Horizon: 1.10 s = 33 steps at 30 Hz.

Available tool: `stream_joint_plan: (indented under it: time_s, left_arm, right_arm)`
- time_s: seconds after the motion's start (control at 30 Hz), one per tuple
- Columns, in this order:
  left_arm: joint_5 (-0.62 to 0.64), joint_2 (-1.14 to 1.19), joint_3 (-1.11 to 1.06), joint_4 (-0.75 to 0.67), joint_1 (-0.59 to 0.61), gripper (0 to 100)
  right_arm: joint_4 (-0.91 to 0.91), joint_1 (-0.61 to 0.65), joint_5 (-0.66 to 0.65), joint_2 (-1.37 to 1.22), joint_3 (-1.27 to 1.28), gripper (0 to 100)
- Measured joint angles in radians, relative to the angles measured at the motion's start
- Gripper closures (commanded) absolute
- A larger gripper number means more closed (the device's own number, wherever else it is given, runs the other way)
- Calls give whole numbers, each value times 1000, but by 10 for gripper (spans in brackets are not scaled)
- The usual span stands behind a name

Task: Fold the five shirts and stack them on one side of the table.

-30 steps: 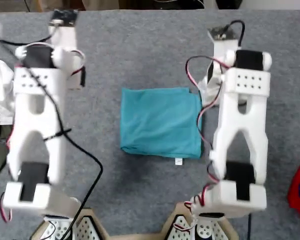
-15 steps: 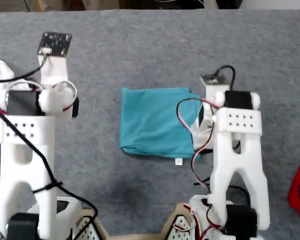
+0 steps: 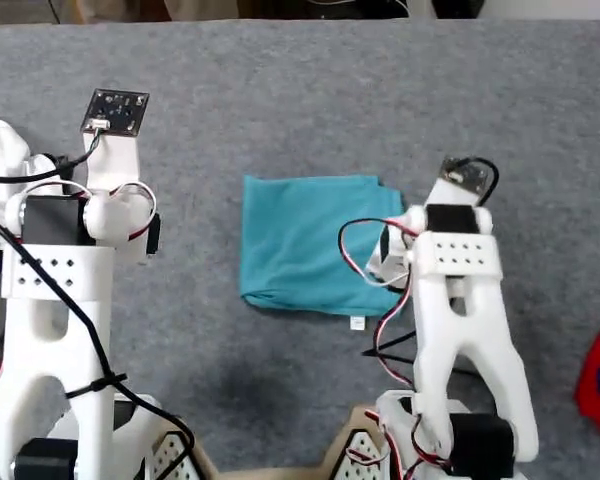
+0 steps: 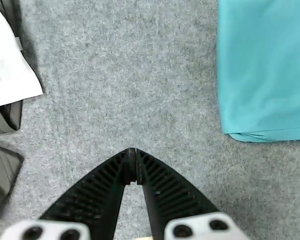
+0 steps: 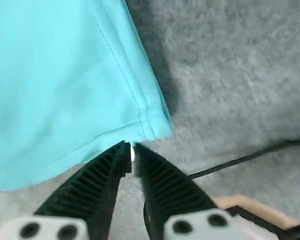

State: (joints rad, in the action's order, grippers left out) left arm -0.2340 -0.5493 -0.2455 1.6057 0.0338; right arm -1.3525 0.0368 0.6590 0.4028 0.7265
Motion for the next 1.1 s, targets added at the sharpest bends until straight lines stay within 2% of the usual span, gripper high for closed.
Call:
stream_joint_plan:
  time_s: [0.1, 0.27, 0.47, 0.67, 0.8, 1.1]
  left_arm:
    - [0, 0, 0, 0, 0, 980]
    - [0, 0, -2, 0, 0, 980]
    - [0, 0, -2, 0, 0, 980]
    - [0, 0, -2, 0, 0, 980]
    - [0, 0, -2, 0, 0, 980]
    - [0, 0, -2, 0, 0, 980]
  right_arm:
    - [57, 3, 55, 0, 71, 698]
    - [87, 74, 117, 0, 94, 747]
    - [235, 112, 166, 0, 130, 791]
    - [404, 114, 169, 0, 244, 716]
    - [422, 114, 169, 0, 273, 675]
    - [425, 112, 169, 0, 273, 675]
